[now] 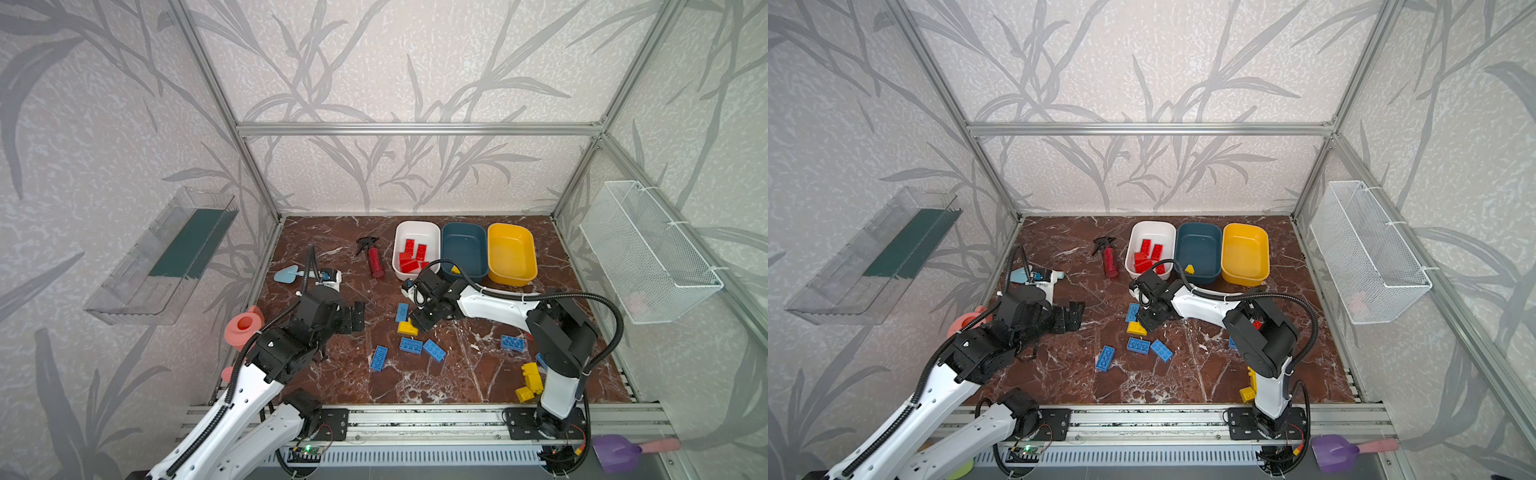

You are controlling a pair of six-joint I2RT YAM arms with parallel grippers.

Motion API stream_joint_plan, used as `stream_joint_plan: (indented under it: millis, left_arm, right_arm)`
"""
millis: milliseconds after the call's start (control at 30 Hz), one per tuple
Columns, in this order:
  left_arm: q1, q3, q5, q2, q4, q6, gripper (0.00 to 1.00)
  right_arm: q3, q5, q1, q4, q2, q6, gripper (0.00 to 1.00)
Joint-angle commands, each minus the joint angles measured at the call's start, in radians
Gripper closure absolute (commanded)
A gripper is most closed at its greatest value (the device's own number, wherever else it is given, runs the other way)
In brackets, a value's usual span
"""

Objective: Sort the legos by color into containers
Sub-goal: 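Lower right gripper onto tall yellow 2x2 brick while left gripper withdraws, then lift tall yellow brick with right gripper and carry it over teal bin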

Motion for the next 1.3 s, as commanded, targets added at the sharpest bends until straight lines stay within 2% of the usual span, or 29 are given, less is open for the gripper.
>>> stream_joint_plan:
  millis: [0,633,1033,1267]
  left_arm:
    - [0.010,-0.010,-0.008,-0.010,0.010,-0.015,0.03]
    - [0.047,-0.014,0.035,0.005,0.021,-0.016,0.03]
    - [0.058,-0.015,0.050,0.010,0.023,-0.017,0.04]
    - [0.063,-0.018,0.056,0.005,0.022,-0.019,0.04]
  right_arm:
    - [0.031,0.032,0.004,-0.039,0.012,-0.009,0.41]
    - [0.076,0.046,-0.005,-0.045,0.066,-0.014,0.41]
    - [0.101,0.058,-0.005,-0.055,0.088,0.001,0.63]
    - [0.107,0.062,-0.005,-0.067,0.053,0.012,0.80]
